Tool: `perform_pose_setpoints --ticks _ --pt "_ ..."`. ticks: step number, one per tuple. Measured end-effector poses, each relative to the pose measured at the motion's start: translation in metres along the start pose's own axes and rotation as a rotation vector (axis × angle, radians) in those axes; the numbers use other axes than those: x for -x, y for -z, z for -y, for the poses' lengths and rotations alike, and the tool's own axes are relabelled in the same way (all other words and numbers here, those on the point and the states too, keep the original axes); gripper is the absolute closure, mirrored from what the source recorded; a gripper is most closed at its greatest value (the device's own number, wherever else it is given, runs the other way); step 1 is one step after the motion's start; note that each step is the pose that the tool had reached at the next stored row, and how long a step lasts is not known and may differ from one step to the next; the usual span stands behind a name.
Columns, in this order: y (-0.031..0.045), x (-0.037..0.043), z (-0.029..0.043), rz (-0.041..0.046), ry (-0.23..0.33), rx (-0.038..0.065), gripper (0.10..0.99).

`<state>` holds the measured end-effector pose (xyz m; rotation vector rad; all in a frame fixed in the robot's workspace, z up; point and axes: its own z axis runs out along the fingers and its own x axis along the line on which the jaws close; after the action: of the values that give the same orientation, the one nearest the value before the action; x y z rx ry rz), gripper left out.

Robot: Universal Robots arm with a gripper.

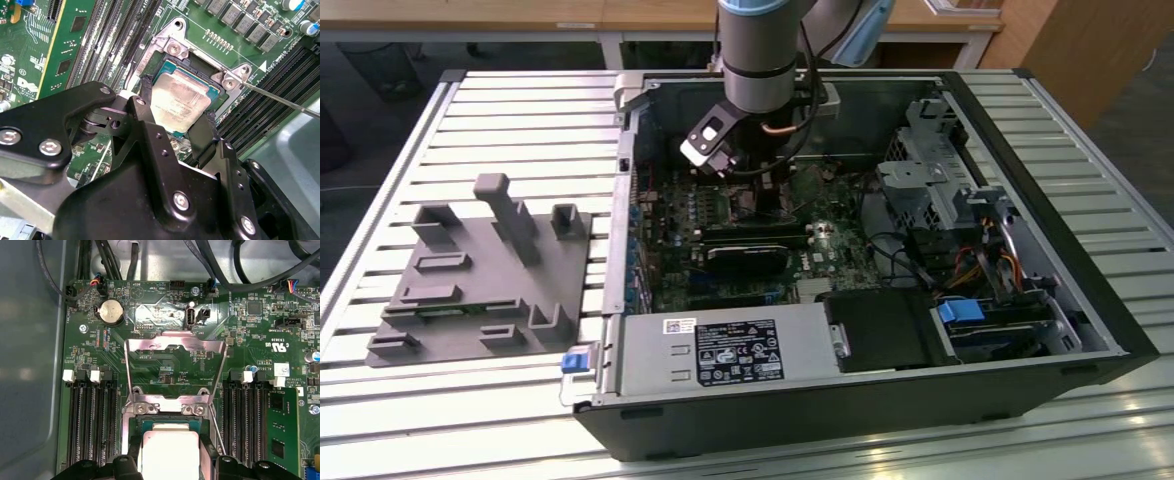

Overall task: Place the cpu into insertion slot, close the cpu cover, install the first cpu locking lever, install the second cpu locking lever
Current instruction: 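Place the cpu into insertion slot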

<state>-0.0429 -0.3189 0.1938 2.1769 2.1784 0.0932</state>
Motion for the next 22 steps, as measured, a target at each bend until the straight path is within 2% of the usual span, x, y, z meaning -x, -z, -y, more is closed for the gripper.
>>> perform_pose_setpoints --ticks 12,13,14,15,22 --pt "-0.0009 -0.0009 -0.0002 0.0001 0.0 0.0 0.537" --pt "-0.001 -0.001 -0.0002 0.0001 0.0 0.0 0.482" --pt "-0.0011 -0.0011 -0.0002 0.0 0.0 0.0 0.482" --pt "-0.0012 -0.0013 -0.0002 0.0 0.0 0.0 0.416" --pt "-0.0021 -0.0043 -0.0001 0.0 0.0 0.0 0.416"
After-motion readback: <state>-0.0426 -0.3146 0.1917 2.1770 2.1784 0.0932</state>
